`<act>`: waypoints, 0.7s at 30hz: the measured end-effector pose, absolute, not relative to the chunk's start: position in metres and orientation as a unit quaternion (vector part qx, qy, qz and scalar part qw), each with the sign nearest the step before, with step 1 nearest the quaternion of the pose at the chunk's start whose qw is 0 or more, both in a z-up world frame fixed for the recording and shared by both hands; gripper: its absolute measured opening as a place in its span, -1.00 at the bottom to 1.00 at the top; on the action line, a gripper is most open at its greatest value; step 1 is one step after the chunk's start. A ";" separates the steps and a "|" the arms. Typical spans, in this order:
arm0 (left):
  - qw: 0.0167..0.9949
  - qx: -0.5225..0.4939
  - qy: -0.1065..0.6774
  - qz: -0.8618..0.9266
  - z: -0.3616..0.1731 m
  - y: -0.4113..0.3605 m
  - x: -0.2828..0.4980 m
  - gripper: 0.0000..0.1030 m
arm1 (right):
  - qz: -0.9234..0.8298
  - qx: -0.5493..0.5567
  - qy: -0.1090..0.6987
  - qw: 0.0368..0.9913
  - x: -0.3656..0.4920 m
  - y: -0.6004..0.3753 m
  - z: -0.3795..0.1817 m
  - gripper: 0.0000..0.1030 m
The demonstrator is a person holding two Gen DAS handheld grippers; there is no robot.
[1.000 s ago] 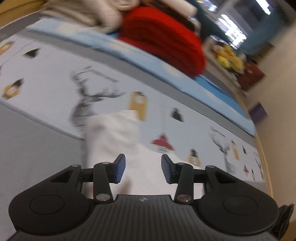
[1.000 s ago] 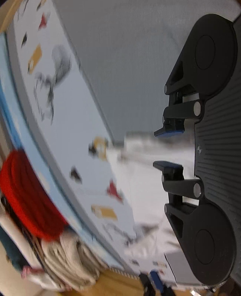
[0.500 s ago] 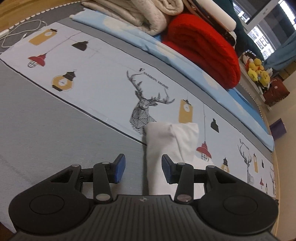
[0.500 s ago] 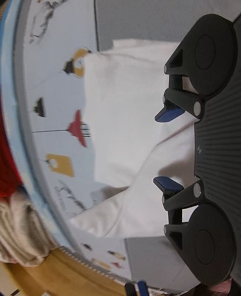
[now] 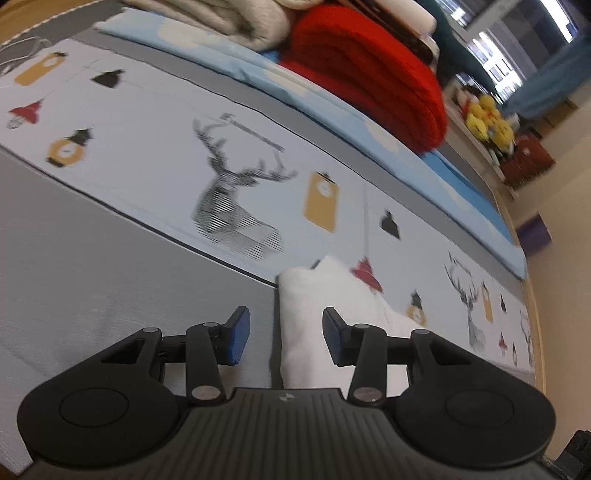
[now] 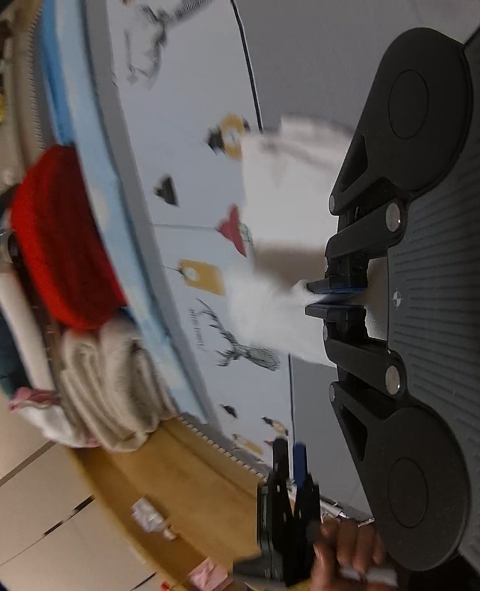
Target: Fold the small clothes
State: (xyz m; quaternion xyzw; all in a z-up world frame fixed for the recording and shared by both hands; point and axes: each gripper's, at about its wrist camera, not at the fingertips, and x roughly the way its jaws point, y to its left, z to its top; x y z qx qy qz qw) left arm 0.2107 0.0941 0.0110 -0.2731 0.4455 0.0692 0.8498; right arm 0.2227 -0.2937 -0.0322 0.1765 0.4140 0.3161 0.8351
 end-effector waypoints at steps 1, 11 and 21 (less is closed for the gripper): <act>0.851 -0.264 0.450 0.062 0.009 0.086 0.213 -0.07 | 0.307 0.173 0.421 0.836 0.216 -0.310 -0.032 -0.91; 0.841 -0.191 0.507 0.007 -0.018 0.028 0.224 -0.02 | 0.233 0.118 0.528 0.808 0.207 -0.344 -0.062 -0.43; 0.843 -0.159 0.513 0.020 -0.022 0.031 0.224 -0.02 | 0.189 0.258 0.495 0.808 0.251 -0.321 -0.079 -0.23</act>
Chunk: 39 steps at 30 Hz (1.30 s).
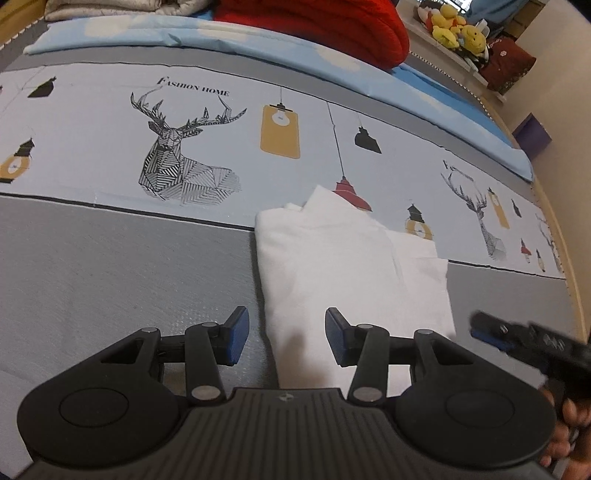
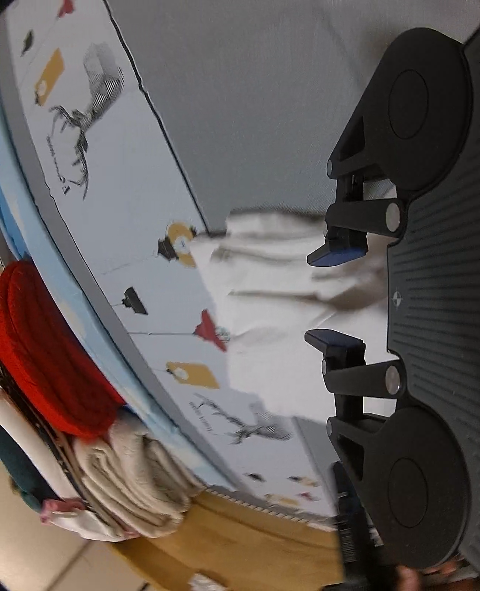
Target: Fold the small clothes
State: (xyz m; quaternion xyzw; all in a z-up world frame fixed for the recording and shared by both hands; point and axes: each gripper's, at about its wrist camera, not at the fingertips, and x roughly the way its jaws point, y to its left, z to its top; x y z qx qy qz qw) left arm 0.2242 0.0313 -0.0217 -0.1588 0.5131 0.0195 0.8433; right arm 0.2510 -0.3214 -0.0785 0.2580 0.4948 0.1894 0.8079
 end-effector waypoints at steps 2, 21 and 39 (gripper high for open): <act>0.845 -0.156 0.512 0.019 -0.021 0.034 0.224 -0.02 | 0.186 0.261 0.501 0.804 0.262 -0.307 -0.084 -0.23; 0.851 -0.131 0.509 0.002 -0.019 0.026 0.231 -0.02 | 0.191 0.209 0.413 0.865 0.262 -0.288 -0.058 -0.92; 0.832 -0.112 0.542 -0.029 -0.045 -0.004 0.236 -0.02 | 0.158 0.189 0.574 0.781 0.264 -0.294 -0.109 0.06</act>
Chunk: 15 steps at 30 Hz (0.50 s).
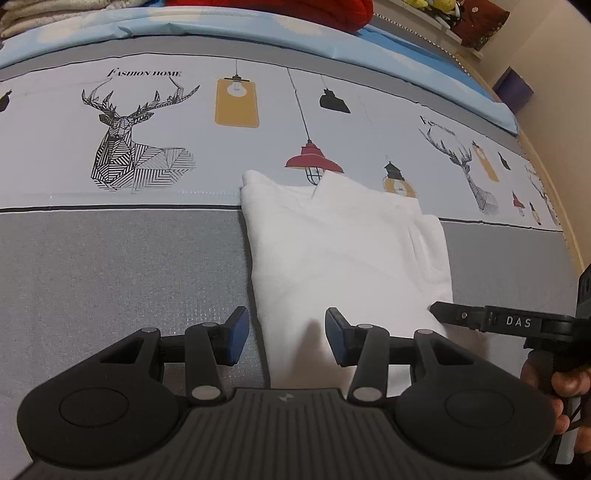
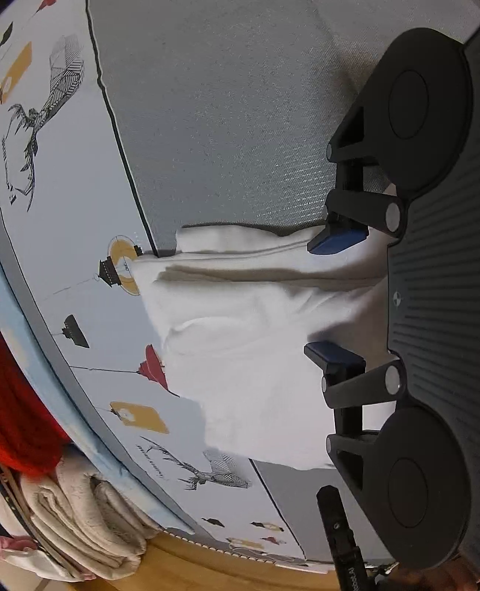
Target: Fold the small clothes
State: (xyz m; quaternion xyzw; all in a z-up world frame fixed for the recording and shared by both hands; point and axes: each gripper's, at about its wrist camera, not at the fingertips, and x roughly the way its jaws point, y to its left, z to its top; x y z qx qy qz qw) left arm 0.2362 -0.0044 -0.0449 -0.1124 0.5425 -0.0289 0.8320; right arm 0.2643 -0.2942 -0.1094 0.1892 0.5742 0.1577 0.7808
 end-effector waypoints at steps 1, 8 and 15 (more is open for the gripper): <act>0.832 -0.112 0.542 -0.028 -0.045 -0.004 0.236 -0.03 | 0.158 0.190 0.575 0.780 0.265 -0.293 -0.109 0.06; 0.834 -0.112 0.540 -0.024 -0.042 -0.001 0.236 -0.03 | 0.178 0.198 0.499 0.825 0.267 -0.290 -0.085 0.00; 0.834 -0.109 0.541 -0.022 -0.042 0.002 0.234 -0.02 | 0.148 0.154 0.561 0.800 0.278 -0.273 -0.115 0.00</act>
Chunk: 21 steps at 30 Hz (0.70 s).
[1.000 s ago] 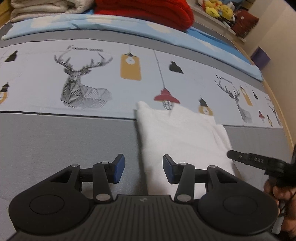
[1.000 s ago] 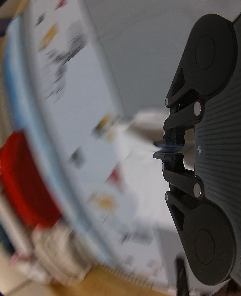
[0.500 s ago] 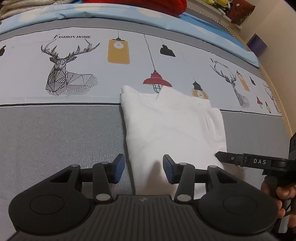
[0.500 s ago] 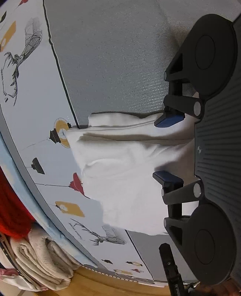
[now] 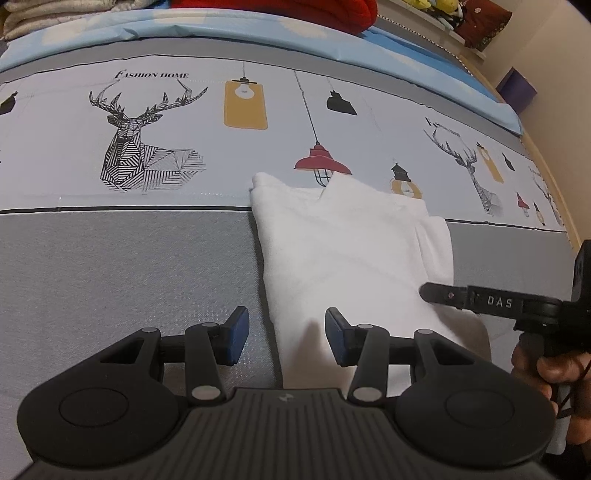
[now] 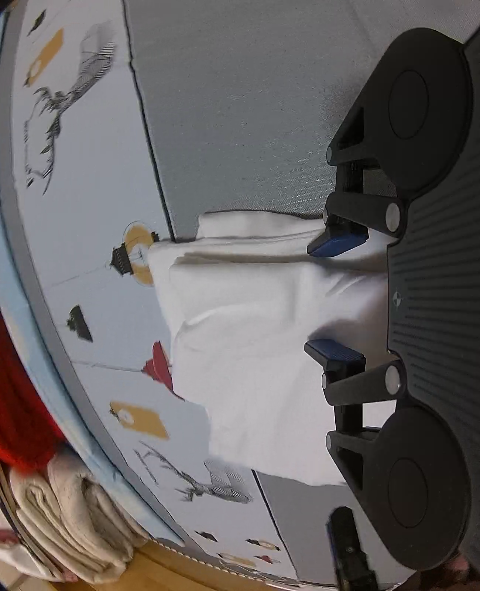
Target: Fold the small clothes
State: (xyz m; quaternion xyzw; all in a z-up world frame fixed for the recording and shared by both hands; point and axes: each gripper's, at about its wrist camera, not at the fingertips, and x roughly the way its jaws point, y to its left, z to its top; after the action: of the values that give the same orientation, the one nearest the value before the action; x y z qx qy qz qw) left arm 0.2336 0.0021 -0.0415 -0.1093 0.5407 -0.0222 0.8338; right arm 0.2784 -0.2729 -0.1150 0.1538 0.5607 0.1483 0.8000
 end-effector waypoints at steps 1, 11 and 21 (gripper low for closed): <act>0.834 -0.110 0.541 -0.021 -0.042 0.003 0.233 -0.02 | 0.150 0.160 0.559 0.800 0.279 -0.272 -0.115 0.01; 0.840 -0.121 0.528 -0.029 -0.036 0.007 0.232 -0.03 | 0.200 0.178 0.461 0.846 0.269 -0.277 -0.074 -0.74; 0.835 -0.100 0.537 -0.070 -0.046 -0.026 0.239 0.15 | 0.097 0.125 0.493 0.856 0.273 -0.318 -0.085 -0.31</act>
State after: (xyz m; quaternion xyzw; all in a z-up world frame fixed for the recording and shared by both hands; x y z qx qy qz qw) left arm 0.2386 -0.0258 -0.0462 -0.0996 0.5372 -0.0697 0.8346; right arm 0.2728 -0.3177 -0.0846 0.1247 0.4925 0.0971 0.8558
